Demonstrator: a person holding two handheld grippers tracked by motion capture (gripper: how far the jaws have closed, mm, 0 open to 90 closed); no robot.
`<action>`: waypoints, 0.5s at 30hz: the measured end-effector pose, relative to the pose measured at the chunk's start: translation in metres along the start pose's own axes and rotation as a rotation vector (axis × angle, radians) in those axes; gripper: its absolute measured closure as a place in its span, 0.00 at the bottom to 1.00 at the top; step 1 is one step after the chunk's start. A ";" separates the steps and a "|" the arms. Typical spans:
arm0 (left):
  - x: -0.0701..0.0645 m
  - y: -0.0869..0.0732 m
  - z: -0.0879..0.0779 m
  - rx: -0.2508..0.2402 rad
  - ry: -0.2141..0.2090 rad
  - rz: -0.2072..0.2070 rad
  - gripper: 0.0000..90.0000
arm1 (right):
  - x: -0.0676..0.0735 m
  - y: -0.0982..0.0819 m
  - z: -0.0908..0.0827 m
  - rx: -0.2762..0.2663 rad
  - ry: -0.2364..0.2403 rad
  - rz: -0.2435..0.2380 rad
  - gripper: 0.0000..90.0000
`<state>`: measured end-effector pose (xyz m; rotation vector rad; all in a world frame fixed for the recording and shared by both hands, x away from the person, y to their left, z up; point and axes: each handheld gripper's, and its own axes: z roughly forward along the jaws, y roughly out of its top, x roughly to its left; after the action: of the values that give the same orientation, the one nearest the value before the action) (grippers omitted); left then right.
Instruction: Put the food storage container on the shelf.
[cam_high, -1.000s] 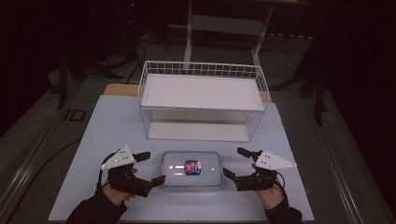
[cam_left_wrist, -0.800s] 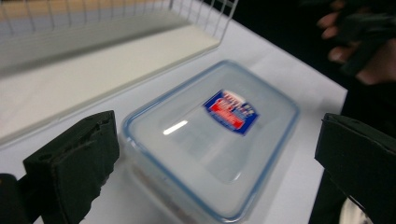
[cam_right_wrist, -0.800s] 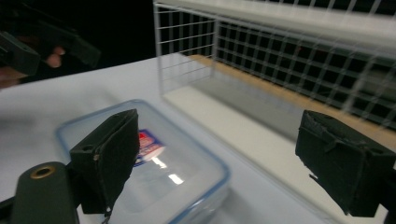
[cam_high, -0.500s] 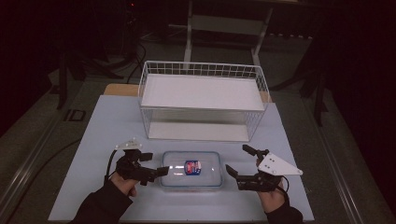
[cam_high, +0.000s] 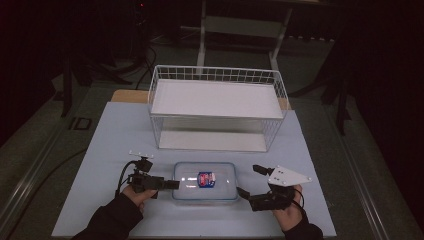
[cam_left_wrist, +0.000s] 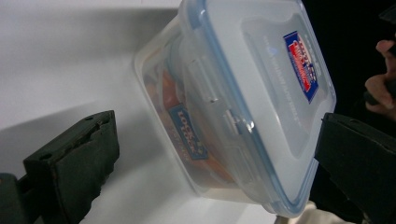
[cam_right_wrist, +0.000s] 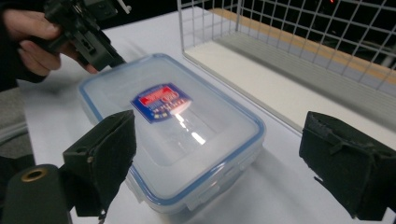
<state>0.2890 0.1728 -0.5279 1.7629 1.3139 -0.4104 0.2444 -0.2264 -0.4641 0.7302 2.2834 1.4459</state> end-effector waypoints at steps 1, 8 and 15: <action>0.002 0.001 0.000 -0.003 -0.010 -0.015 0.07 | 0.001 -0.001 0.001 0.013 -0.013 -0.001 0.11; 0.013 0.003 0.002 -0.010 -0.099 -0.088 0.32 | 0.000 -0.005 0.006 0.036 0.003 0.050 0.11; 0.014 0.004 0.000 0.014 -0.178 -0.078 0.54 | -0.004 -0.012 0.009 0.085 0.034 0.129 0.11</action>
<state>0.2980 0.1810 -0.5359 1.6495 1.2573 -0.6077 0.2497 -0.2261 -0.4792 0.8999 2.3749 1.4344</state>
